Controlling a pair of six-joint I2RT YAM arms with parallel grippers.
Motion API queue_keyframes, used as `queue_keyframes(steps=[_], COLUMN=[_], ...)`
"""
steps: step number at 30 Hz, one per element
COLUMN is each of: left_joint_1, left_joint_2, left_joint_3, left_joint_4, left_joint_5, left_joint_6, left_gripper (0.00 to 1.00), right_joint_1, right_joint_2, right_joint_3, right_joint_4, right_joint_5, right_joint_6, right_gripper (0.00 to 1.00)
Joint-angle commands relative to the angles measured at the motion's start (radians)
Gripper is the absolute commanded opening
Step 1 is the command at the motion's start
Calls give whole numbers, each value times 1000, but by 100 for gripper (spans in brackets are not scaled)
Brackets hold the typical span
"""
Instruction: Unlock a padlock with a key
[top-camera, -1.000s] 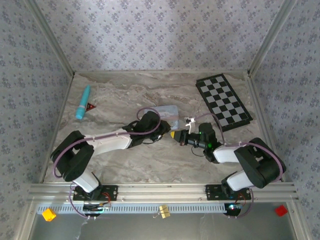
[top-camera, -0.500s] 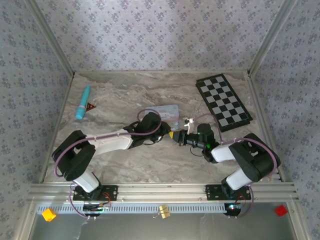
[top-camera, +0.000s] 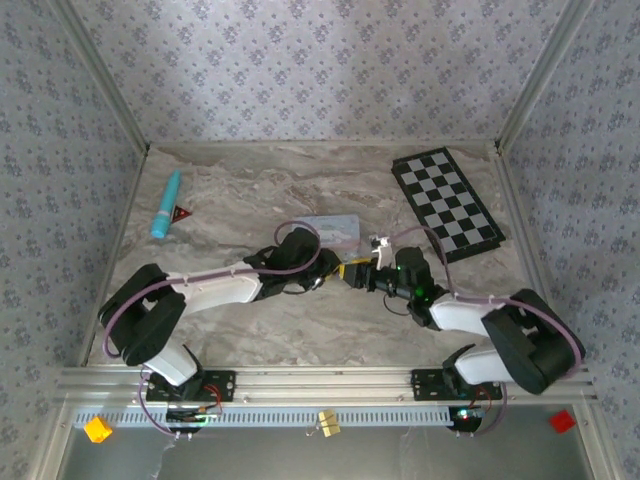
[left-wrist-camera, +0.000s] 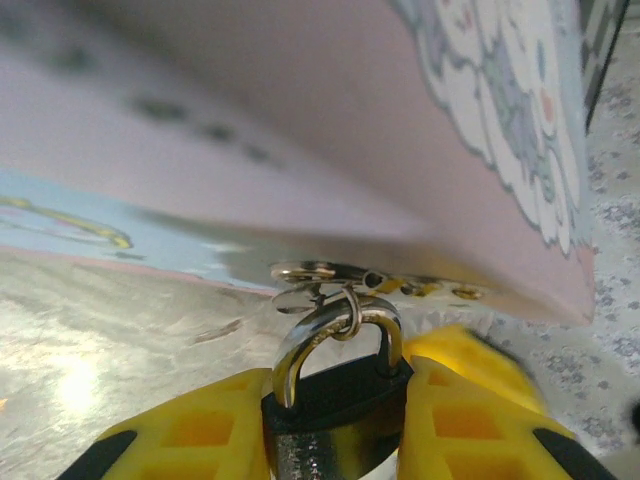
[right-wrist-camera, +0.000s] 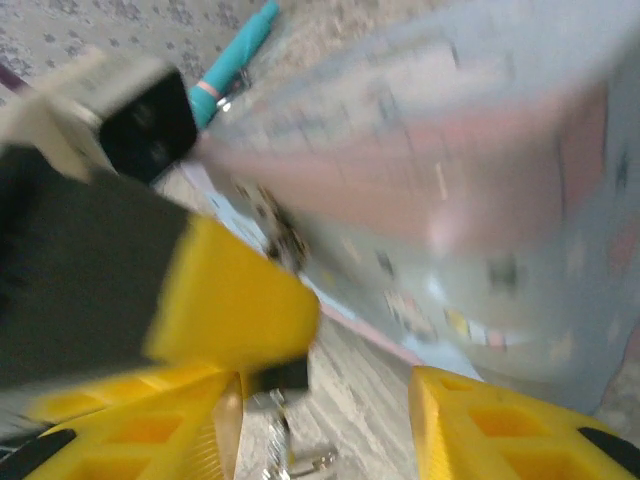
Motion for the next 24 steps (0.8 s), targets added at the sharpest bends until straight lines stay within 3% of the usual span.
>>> queue_keyframes(steps=[1,5,14,17,24], left_joint_1=[10,15,20,25,47], left_joint_2=[14,36,29,31,38], left_joint_3=[-10,-10,-15,-11,25], left_joint_4=[-29,-20,-32,-64,-186], left_joint_5=[65,75,73,74,60], left_joint_6=[29,29,35,49,121], left_gripper=[0,0,0,0,0], right_joint_1=[13,24,80,111,310], right_joint_2=[-80,-114,-25,-52,-138], right_joint_3=[28,7,-5,-20,-27], right_joint_4=[-59,-62,-22,-53,-174], right_joint_5=[71,28,39,116,470], right_joint_6=[-58,-59,-25,-59,-262], right_gripper=[48,46,37,37,39])
